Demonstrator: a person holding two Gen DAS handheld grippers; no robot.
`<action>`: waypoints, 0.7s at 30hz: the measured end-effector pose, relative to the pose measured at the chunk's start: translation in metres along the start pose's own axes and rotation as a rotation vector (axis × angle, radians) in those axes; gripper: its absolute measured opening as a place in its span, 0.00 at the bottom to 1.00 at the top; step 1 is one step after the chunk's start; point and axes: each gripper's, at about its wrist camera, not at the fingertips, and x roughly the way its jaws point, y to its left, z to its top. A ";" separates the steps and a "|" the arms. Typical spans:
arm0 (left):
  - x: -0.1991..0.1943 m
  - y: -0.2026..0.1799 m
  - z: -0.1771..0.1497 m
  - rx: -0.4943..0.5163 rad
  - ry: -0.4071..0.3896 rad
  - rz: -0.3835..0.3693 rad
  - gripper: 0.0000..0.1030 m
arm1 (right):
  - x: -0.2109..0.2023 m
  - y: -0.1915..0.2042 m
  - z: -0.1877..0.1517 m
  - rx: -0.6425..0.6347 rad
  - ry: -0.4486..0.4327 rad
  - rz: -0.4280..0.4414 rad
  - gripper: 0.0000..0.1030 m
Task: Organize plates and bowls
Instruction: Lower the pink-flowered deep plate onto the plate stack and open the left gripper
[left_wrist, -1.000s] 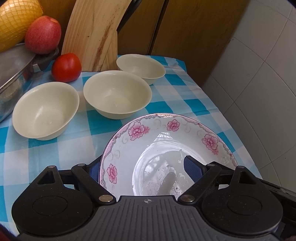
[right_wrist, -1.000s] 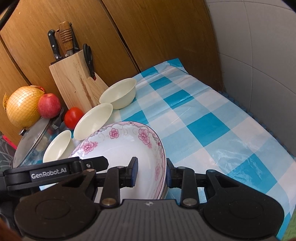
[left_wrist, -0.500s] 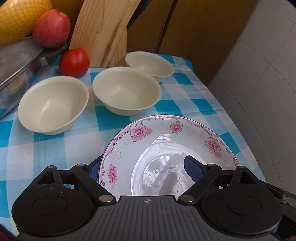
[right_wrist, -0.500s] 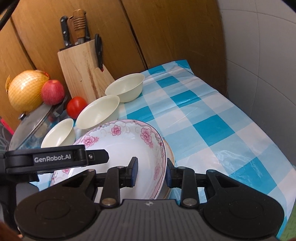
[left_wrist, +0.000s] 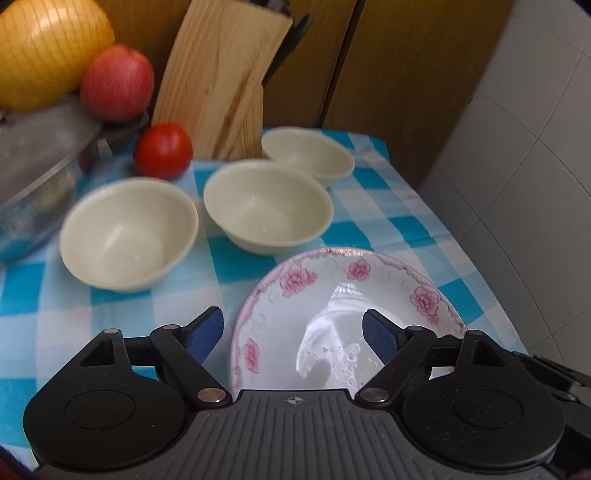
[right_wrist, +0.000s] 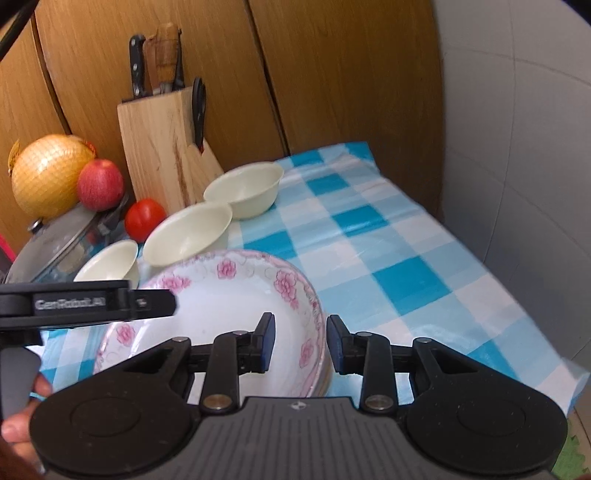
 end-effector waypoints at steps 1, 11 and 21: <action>-0.003 0.001 0.001 -0.001 -0.009 0.000 0.86 | -0.001 0.000 0.001 -0.004 -0.008 -0.007 0.30; -0.018 0.051 0.003 -0.123 -0.016 0.040 0.86 | -0.006 0.003 0.007 0.017 -0.044 0.013 0.30; -0.026 0.086 0.011 -0.245 -0.033 0.063 0.87 | 0.005 0.027 0.028 0.035 -0.024 0.104 0.30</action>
